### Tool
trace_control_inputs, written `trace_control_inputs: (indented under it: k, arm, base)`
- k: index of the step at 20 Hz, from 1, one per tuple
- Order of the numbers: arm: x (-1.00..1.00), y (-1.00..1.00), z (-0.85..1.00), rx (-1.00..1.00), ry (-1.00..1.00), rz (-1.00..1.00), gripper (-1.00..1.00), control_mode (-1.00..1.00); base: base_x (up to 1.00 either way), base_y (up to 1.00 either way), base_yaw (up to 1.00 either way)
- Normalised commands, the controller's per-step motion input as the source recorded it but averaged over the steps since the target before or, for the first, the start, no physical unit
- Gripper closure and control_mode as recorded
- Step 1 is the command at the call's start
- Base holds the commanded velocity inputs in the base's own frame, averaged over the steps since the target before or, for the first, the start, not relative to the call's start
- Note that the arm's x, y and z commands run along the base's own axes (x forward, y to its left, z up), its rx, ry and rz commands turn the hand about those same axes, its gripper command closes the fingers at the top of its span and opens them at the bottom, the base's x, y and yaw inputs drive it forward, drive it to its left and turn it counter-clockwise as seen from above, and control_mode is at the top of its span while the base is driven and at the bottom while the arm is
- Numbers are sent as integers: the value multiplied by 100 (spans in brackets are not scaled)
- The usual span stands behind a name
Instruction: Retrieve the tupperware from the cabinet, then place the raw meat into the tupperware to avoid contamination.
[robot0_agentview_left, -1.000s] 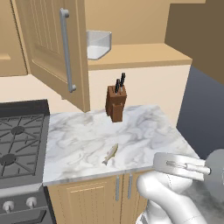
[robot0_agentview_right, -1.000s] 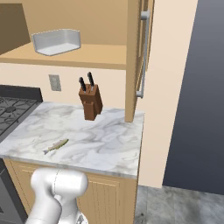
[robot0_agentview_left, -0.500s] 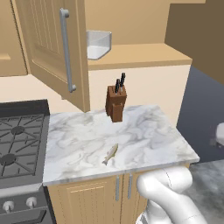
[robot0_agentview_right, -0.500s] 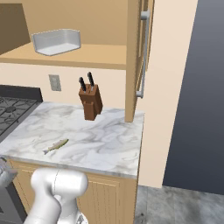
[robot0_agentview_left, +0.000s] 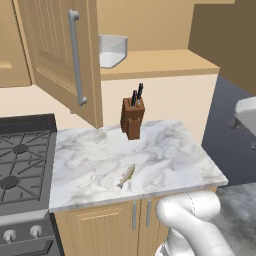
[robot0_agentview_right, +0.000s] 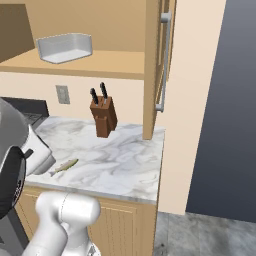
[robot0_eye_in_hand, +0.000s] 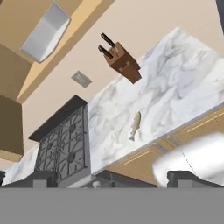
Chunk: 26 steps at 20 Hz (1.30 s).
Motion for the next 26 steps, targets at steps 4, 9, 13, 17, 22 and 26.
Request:
trace_control_inputs:
  k: [4, 9, 13, 17, 22, 26]
  arm:
    - [73, 0, 14, 10, -1, 0, -100, -100]
    - [58, 11, 1, 13, -13, 3, -100, -100]
    - [42, 24, 12, 12, -24, 3, -100, -100]
    - [39, 46, 27, 8, -25, 0, -100, -100]
    - [39, 53, 38, 10, -18, 0, -100, -100]
    - [24, 35, 45, 16, 1, 7, -100, -100]
  base:
    - [0, 0, 0]
    - [0, 0, 0]
    - [0, 0, 0]
    - [0, 0, 0]
    - [0, 0, 0]
    - [0, 0, 0]
